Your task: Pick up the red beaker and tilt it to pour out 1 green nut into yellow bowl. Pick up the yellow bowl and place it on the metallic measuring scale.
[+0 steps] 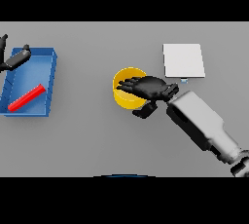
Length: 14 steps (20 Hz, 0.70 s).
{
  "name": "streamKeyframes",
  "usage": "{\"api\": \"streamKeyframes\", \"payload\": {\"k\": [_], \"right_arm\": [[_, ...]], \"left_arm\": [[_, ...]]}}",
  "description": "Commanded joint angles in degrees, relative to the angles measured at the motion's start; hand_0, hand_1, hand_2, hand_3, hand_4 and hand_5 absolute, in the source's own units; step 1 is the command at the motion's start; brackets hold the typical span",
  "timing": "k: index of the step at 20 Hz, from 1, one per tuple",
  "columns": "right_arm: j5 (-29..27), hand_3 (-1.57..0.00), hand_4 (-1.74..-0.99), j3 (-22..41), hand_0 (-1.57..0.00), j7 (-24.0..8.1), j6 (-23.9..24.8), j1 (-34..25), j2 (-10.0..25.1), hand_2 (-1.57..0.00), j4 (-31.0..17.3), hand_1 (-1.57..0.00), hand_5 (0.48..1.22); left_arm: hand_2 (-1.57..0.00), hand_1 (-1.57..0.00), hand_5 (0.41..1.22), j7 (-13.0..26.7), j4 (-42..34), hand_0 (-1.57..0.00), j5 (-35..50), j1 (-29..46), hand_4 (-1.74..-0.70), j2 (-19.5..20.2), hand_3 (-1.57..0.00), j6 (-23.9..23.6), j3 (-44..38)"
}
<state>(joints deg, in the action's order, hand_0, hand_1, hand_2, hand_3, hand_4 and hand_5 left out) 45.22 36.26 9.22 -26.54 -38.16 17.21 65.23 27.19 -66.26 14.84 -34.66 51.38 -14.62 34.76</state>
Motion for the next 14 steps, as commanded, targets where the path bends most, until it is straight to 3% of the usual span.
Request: {"api": "streamKeyframes", "payload": {"k": [1,5,6,8,10,12,14], "right_arm": [[0.3,0.0,-1.304,0.3,0.0,-0.5,-0.4,-0.5,-0.4,0.0,-0.8,0.0,0.703],[1.2,-0.09,-1.339,1.0,-0.02,-0.4,-0.1,-1.4,-0.4,-0.07,-2.7,-0.04,0.784],[1.6,-0.16,-1.362,1.3,-0.09,-1.1,-0.3,-1.4,-0.5,-0.13,-2.3,-0.11,0.82],[1.9,-0.36,-1.425,1.9,-0.51,-0.5,-0.8,-1.3,-0.6,-0.39,-2.0,-0.44,0.964],[1.3,-0.59,-1.534,1.8,-0.89,-0.9,-2.3,-1.8,-0.5,-0.81,-2.6,-0.85,1.057],[0.6,-0.87,-1.604,2.3,-1.14,-0.2,-3.5,-1.9,0.0,-1.09,-2.4,-1.11,1.116],[-0.4,-1.02,-1.649,2.2,-1.29,-0.8,-4.9,-1.2,0.7,-1.26,-0.7,-1.27,1.154]], "left_arm": [[0.0,0.0,0.732,-0.6,0.3,0.0,-0.1,-0.2,-0.79,0.1,0.0,0.3,0.0],[0.0,0.0,0.725,-0.4,-0.1,0.0,-0.4,-0.5,-0.79,-0.1,0.0,0.2,0.3],[0.0,0.0,0.723,-0.7,0.5,0.0,-0.2,-0.3,-0.79,-0.3,0.0,0.1,0.1],[0.0,0.0,0.723,-0.8,0.7,0.0,0.0,-0.3,-0.79,0.0,0.0,0.4,-0.3],[0.0,0.0,0.726,-1.0,0.0,0.0,0.1,-0.1,-0.8,0.7,0.0,0.3,-0.4],[0.0,0.0,0.728,-0.7,-0.7,0.0,0.2,0.2,-0.8,1.0,0.0,0.5,-0.3],[0.0,0.0,0.727,-0.3,-0.8,0.0,0.0,0.1,-0.8,0.6,0.0,0.4,0.1]]}}
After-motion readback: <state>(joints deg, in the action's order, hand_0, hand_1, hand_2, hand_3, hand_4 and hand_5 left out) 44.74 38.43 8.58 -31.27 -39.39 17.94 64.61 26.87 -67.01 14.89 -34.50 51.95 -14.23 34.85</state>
